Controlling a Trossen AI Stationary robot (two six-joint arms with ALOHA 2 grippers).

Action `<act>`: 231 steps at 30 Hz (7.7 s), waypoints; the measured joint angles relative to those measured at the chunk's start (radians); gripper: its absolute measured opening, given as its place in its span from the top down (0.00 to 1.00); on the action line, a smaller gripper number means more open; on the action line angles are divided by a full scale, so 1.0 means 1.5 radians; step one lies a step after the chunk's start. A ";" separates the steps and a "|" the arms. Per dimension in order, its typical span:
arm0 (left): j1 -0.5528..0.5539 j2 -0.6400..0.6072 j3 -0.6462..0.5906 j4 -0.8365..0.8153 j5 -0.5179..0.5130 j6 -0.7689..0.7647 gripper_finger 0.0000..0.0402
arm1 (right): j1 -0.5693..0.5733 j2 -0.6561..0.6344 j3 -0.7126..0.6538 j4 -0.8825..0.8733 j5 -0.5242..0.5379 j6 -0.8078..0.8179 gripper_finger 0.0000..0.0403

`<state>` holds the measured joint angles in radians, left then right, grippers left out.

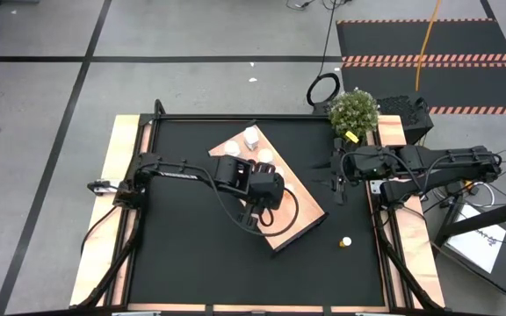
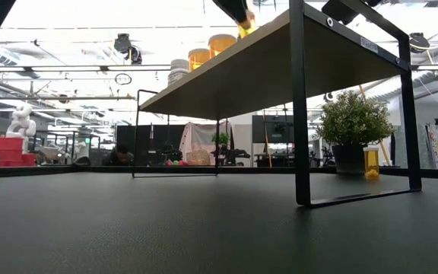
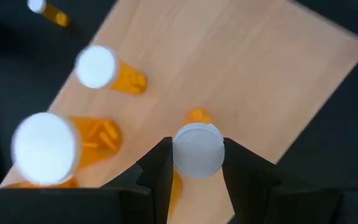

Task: Pick and place medicine bottles onto shelf by color
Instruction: Put the middle orange tablet bottle on the shelf aligned with the orange tablet bottle, then put the top orange tablet bottle on the shelf aligned with the orange tablet bottles

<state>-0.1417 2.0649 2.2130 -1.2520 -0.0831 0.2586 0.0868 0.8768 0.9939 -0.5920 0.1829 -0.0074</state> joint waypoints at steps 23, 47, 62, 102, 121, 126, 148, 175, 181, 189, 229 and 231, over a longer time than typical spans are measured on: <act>0.010 0.007 -0.001 -0.021 -0.014 0.018 0.68 | 0.000 0.000 0.000 -0.008 0.000 0.002 0.56; 0.009 0.007 -0.001 -0.021 -0.003 0.018 0.58 | 0.000 0.000 0.000 -0.008 0.000 0.003 0.56; -0.008 0.007 -0.001 0.010 -0.010 0.019 0.52 | 0.000 0.000 0.000 -0.008 0.000 0.003 0.56; -0.114 -0.026 -0.141 -0.014 -0.187 -0.092 0.73 | 0.000 0.000 0.000 -0.023 -0.001 0.030 0.56; -0.107 -0.026 -0.183 0.004 -0.190 -0.107 0.76 | 0.000 0.000 0.000 -0.013 -0.001 0.022 0.56; -0.109 -0.026 -0.163 0.003 -0.188 -0.108 0.76 | 0.000 0.000 0.000 -0.013 -0.001 0.022 0.56; -0.077 -0.026 -0.164 0.072 -0.189 -0.094 0.76 | 0.000 0.000 0.000 -0.013 -0.001 0.020 0.56; -0.201 -0.089 -0.164 0.001 -0.191 -0.154 0.76 | 0.000 0.000 -0.014 -0.058 0.051 0.080 0.56; -0.254 -0.104 -0.177 -0.049 -0.265 -0.240 0.76 | 0.000 -0.001 -0.026 -0.086 0.103 0.112 0.56; -0.307 -0.181 -0.414 0.087 -0.274 -0.331 0.76 | -0.001 -0.001 -0.031 -0.199 0.217 0.204 0.56; -0.237 -0.349 -1.020 1.081 -0.211 -0.225 0.76 | -0.425 0.246 -0.083 -0.272 -0.020 0.210 0.33; -0.237 -0.349 -1.020 1.081 -0.211 -0.225 0.76 | -0.425 0.251 -0.083 -0.271 -0.020 0.210 0.34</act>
<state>-0.4976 1.5417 0.6830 0.3698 -0.3996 -0.0784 -0.5507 1.2531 0.8700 -0.9992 0.1528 0.3077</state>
